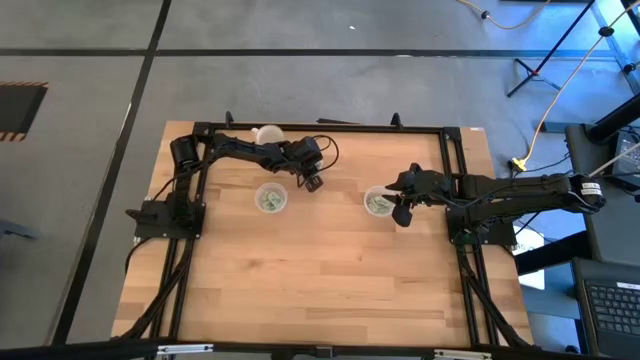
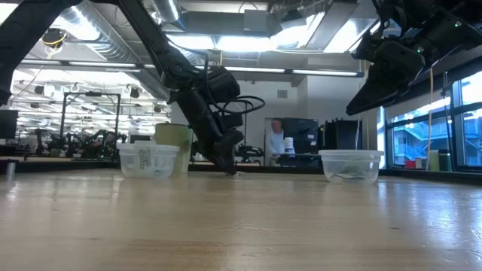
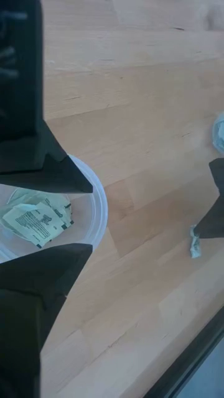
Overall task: Pick and place Stevia / Truvia into bins
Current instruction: Put the stevia packet into the left transparent container
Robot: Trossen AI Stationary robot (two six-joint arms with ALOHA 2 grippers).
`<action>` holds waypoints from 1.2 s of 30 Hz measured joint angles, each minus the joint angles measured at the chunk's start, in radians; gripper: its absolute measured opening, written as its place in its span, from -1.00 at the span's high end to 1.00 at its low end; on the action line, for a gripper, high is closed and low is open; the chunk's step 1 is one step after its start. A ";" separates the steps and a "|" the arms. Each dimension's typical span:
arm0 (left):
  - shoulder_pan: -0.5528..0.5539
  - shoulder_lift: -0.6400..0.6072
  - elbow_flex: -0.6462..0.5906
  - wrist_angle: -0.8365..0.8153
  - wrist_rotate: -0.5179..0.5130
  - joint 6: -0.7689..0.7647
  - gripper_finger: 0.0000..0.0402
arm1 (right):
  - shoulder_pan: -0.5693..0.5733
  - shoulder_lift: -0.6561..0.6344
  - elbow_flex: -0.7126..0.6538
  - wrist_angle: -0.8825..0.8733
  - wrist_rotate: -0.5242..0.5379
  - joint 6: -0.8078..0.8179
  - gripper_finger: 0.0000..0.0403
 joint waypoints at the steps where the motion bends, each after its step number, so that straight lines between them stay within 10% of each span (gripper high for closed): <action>1: 0.000 -0.005 -0.001 0.000 -0.001 0.005 0.82 | 0.000 0.000 0.000 0.000 0.000 0.000 0.28; 17: -0.119 -0.314 -0.004 -0.239 0.088 0.081 0.98 | 0.000 0.000 0.000 -0.006 0.000 0.001 0.28; 28: -0.272 -0.532 -0.006 -0.729 -0.108 -0.149 0.98 | 0.000 0.000 0.000 -0.008 0.000 0.002 0.28; 36: -0.284 -0.520 -0.118 -0.739 -0.110 -0.249 0.97 | 0.000 0.000 0.000 -0.006 0.000 0.003 0.28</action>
